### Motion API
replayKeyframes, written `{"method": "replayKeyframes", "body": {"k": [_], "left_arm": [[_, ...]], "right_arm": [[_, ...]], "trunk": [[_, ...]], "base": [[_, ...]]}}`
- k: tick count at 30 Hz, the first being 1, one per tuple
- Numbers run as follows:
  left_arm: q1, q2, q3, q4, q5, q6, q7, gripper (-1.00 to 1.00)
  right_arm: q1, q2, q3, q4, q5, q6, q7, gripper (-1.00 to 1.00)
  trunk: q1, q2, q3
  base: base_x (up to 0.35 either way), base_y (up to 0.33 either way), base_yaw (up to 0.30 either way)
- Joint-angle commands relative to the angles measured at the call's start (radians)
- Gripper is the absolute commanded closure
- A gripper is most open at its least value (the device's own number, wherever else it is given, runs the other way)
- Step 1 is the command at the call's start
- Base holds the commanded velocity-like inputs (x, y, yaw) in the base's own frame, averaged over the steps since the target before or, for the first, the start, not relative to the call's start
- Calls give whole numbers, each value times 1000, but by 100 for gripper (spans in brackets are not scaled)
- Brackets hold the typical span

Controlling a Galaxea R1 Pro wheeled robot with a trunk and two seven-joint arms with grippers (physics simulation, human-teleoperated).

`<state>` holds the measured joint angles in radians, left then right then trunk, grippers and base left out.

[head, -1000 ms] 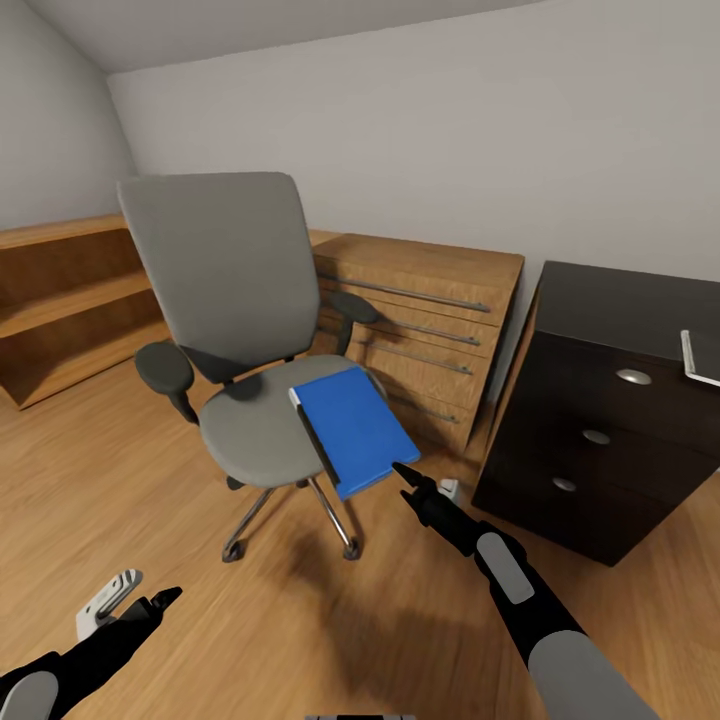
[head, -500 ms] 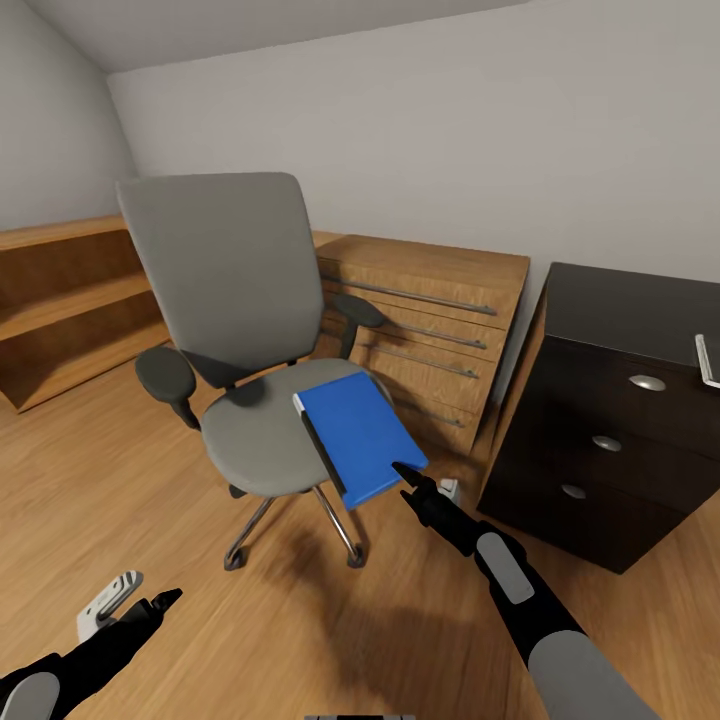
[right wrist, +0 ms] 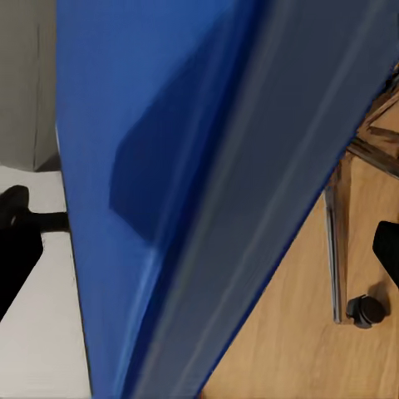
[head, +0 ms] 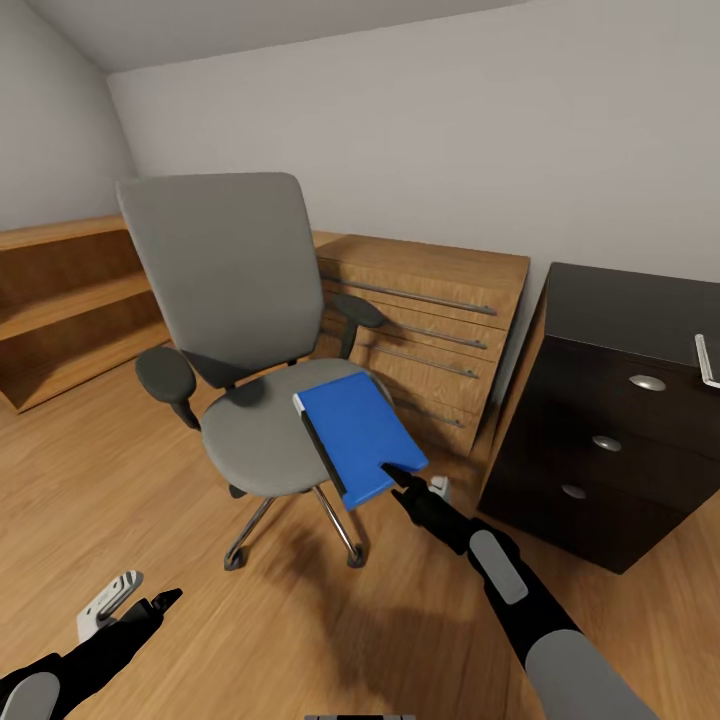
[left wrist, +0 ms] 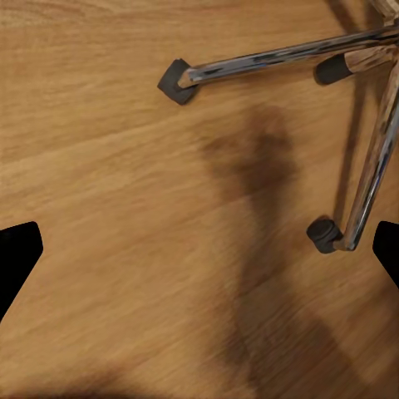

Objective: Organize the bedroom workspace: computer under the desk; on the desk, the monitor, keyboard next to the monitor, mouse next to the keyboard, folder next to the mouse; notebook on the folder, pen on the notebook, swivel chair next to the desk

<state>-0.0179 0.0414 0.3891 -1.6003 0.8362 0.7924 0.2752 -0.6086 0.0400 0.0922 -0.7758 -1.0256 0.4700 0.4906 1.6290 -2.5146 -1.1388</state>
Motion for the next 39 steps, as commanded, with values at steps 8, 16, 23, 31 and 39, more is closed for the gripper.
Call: {"method": "replayKeyframes", "body": {"k": [8, 16, 23, 31, 39], "left_arm": [[-1, 0, 1, -1, 11, 4, 9, -100], [-1, 0, 1, -1, 12, 4, 9, -100], [-1, 0, 1, -1, 13, 4, 9, -100], [-1, 0, 1, 0, 14, 4, 9, -100], [-1, -1, -1, 0, 15, 4, 10, -100]], "right_arm": [[0, -2, 37, -17, -7, 6, 14, -100], [0, -2, 40, -17, -7, 6, 14, -100], [0, -3, 40, -17, -7, 6, 14, -100], [0, -3, 40, -17, -7, 6, 14, -100], [0, -3, 39, -17, -7, 6, 14, 100]], "trunk": [[0, 0, -1], [0, 0, -1], [-2, 1, 15], [-2, 1, 15], [-2, 1, 15]], "base": [[0, 0, 0], [0, 0, 0], [0, 0, 0], [0, 0, 0], [0, 0, 0]]}}
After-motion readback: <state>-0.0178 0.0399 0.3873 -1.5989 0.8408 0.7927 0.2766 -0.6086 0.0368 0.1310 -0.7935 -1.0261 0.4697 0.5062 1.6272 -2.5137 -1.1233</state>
